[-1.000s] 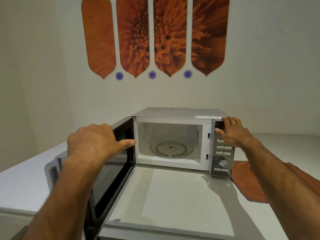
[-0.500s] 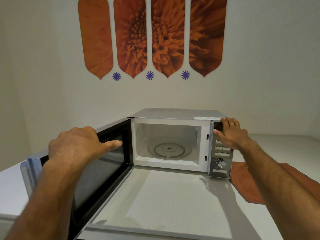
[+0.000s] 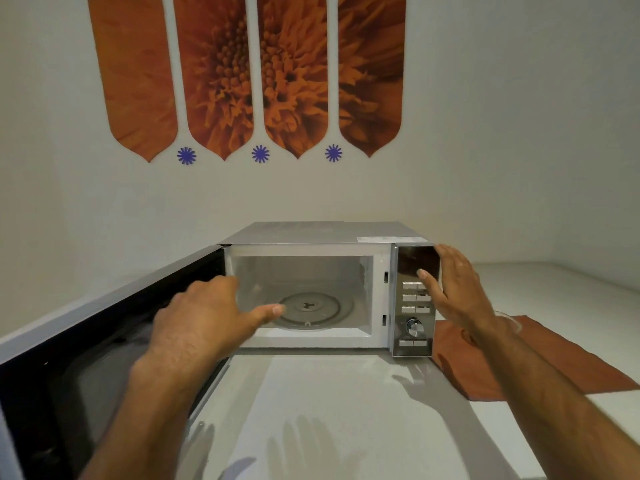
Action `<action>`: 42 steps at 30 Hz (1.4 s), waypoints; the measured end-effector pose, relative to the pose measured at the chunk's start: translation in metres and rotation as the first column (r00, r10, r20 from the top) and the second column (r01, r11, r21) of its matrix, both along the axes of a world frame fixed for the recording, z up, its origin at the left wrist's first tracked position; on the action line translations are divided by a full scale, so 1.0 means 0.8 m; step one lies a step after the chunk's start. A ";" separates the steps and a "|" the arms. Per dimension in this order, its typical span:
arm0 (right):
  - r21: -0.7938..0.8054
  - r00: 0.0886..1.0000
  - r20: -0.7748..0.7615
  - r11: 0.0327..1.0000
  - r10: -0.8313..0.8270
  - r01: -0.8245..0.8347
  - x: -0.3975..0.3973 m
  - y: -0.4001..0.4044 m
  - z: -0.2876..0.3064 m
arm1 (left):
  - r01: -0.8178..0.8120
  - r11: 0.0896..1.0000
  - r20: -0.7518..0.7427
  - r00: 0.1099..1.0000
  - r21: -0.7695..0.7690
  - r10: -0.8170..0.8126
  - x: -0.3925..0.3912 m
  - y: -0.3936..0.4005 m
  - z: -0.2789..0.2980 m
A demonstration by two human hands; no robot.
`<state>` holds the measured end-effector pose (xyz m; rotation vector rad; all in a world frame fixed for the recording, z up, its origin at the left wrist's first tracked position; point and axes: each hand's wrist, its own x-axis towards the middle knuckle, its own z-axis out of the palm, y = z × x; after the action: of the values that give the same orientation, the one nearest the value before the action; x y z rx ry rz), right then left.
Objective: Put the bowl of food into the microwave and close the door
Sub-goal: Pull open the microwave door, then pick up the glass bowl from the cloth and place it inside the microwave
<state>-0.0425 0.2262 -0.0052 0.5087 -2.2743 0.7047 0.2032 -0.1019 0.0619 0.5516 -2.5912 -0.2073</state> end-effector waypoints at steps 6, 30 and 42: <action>-0.147 0.984 0.133 0.979 -0.119 0.138 0.016 0.033 -0.050 | 0.499 0.827 -0.234 0.863 0.260 -0.448 -0.090 0.057 -0.049; -0.633 0.913 0.383 0.680 -0.140 0.370 -0.039 0.188 -0.139 | 0.659 0.372 -0.521 0.748 0.654 -0.411 -0.307 0.361 -0.222; -0.671 0.902 0.432 0.670 0.004 0.318 -0.126 0.213 -0.164 | 0.696 0.533 -0.636 0.696 0.482 -0.333 -0.325 0.463 -0.253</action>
<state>-0.1433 0.3964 -0.1361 -0.2606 -2.0909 1.6453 -0.0569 0.2689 -0.1403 -0.1263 -2.0156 -1.4115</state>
